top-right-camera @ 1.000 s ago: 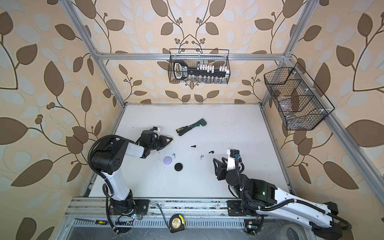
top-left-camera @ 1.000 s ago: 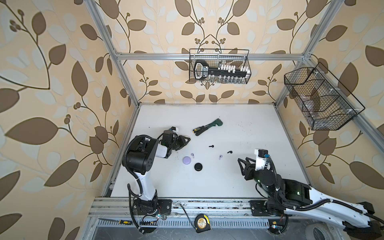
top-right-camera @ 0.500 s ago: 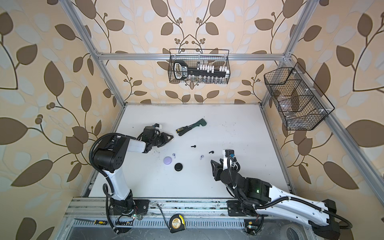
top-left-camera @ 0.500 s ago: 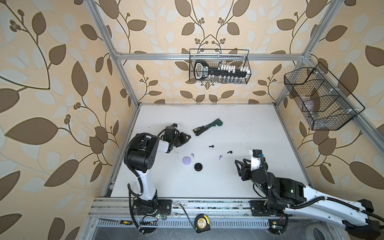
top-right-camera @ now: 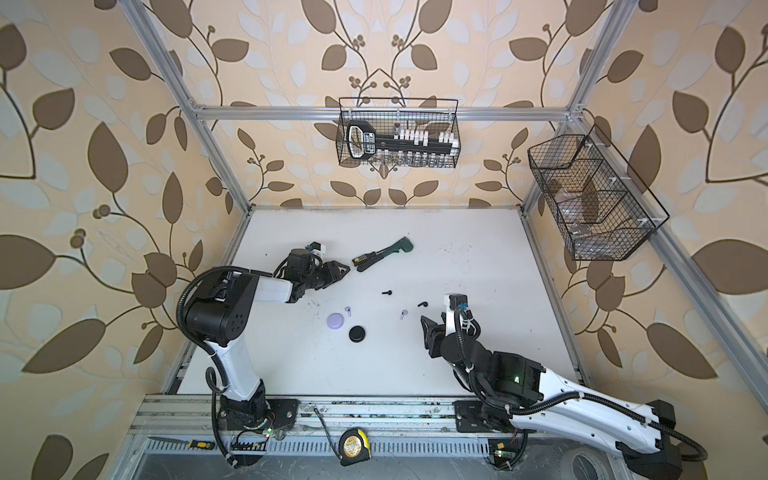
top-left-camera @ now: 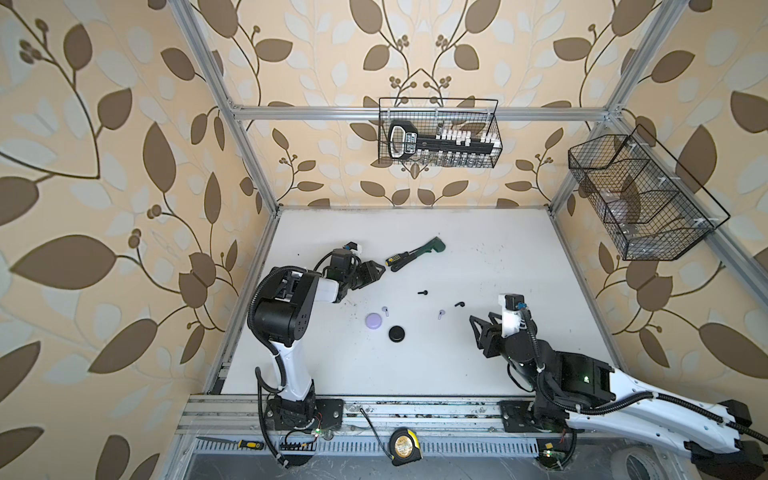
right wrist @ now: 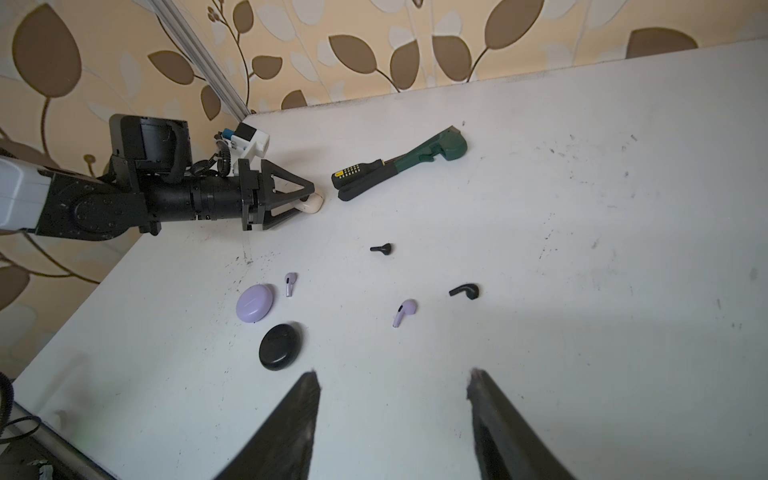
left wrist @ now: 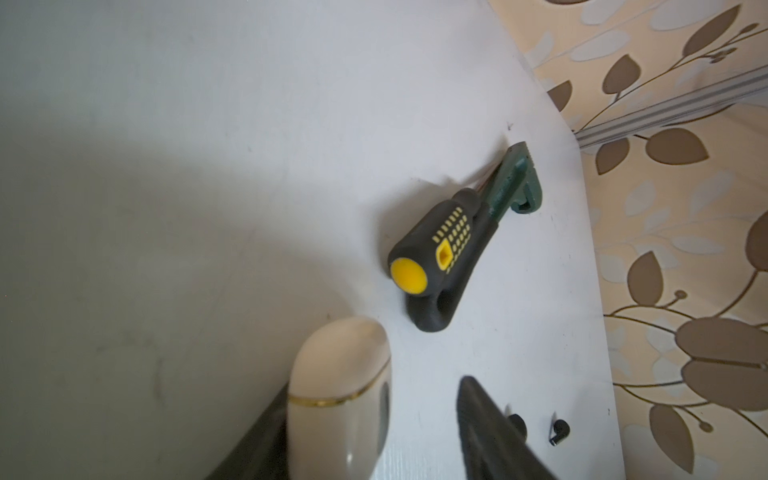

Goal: Insert the wireless bluetooth earbuds into the charging case

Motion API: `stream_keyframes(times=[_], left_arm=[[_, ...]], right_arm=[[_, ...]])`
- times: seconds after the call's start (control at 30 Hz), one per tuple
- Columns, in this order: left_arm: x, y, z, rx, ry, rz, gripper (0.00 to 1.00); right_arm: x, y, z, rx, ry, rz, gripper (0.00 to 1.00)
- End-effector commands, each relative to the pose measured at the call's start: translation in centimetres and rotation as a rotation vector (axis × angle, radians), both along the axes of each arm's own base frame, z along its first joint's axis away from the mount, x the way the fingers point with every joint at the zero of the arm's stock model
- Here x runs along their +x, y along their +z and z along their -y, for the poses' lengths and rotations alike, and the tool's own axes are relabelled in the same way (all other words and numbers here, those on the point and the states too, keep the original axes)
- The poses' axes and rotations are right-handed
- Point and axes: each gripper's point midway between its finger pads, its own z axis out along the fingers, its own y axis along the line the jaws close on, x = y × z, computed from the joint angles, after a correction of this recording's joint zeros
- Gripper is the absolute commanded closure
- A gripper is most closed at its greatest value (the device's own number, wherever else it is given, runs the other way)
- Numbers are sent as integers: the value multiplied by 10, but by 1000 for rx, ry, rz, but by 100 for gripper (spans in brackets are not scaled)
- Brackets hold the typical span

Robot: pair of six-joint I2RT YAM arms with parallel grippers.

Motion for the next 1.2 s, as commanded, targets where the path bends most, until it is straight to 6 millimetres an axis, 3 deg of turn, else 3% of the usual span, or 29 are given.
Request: stream_keyframes(times=[0.0,0.17,0.37,0.43,0.63,0.73,0.83,0.93,1.0,1.03,1.1,1.17], left_arm=[[-26,-35,-24,139,60,-153,25],[-31,-1,-37,204,103,-114,3],[-54,73,-55,236,169,-39,1],[-69,101,-59,201,205,-1,1],[-104,179,-58,-27,282,114,1],[-119,201,-69,-84,371,96,1],[-132,226,-86,-27,426,139,1],[-139,222,-113,128,501,207,1],[-142,187,-130,166,583,191,1],[-141,171,-126,124,581,194,1],[-135,160,-114,111,506,294,1],[-133,142,-131,187,578,328,1]], right_arm=[[10,35,1,-66,-12,82,37],[25,66,-38,-86,102,136,34],[35,75,-82,-48,221,109,33],[38,62,-93,-69,259,129,26],[49,0,-110,-177,335,63,23],[61,-19,-116,-193,359,-30,24],[65,-37,-122,-193,390,-103,24],[64,-56,-128,-207,418,-135,25],[64,-70,-133,-215,435,-160,25],[65,-80,-137,-225,445,-182,26],[67,-99,-145,-245,459,-237,30],[68,-113,-152,-259,471,-289,32]])
